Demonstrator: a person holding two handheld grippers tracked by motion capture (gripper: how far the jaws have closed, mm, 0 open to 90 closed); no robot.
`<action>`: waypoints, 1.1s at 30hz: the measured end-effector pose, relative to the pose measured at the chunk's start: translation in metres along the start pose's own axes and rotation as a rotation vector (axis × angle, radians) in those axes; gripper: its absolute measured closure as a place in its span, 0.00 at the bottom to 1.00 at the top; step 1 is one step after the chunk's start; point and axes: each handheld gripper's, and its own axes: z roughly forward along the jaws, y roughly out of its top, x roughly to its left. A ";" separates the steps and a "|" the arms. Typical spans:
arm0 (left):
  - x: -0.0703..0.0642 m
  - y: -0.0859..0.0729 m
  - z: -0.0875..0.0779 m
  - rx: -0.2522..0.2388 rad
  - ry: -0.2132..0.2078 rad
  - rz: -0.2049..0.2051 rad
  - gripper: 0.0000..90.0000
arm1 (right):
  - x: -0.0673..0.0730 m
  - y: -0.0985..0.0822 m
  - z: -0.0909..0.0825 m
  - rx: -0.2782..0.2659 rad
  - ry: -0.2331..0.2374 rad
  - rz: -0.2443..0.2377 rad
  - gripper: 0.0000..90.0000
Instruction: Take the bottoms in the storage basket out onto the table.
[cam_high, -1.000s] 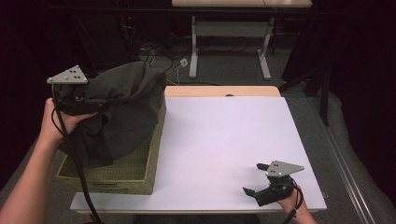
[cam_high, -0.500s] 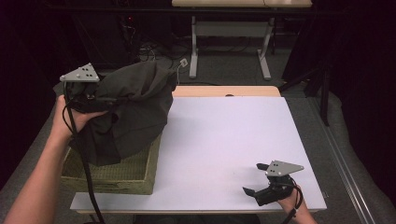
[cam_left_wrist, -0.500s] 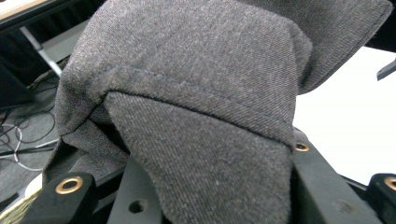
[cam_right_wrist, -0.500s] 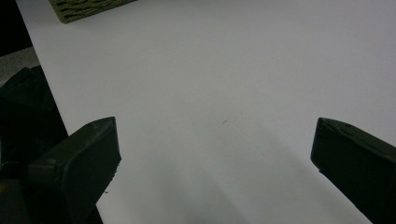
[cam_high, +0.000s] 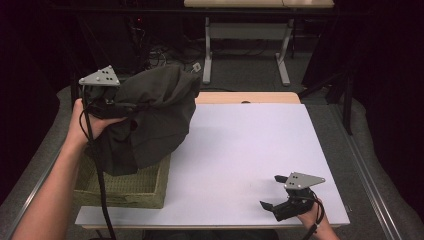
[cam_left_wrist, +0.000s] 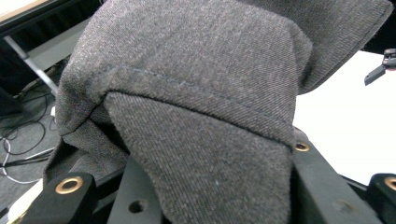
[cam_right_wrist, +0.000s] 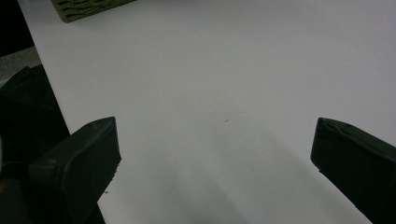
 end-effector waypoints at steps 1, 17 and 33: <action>-0.001 0.001 0.001 -0.001 -0.002 0.002 0.74 | 0.000 -0.001 0.003 -0.037 0.010 0.006 0.01; -0.008 0.017 0.018 -0.001 -0.041 0.034 0.73 | 0.000 -0.001 0.002 -0.030 0.008 0.002 0.01; -0.019 0.033 0.041 0.003 -0.086 0.084 0.73 | 0.000 -0.001 0.002 -0.027 0.012 0.000 0.01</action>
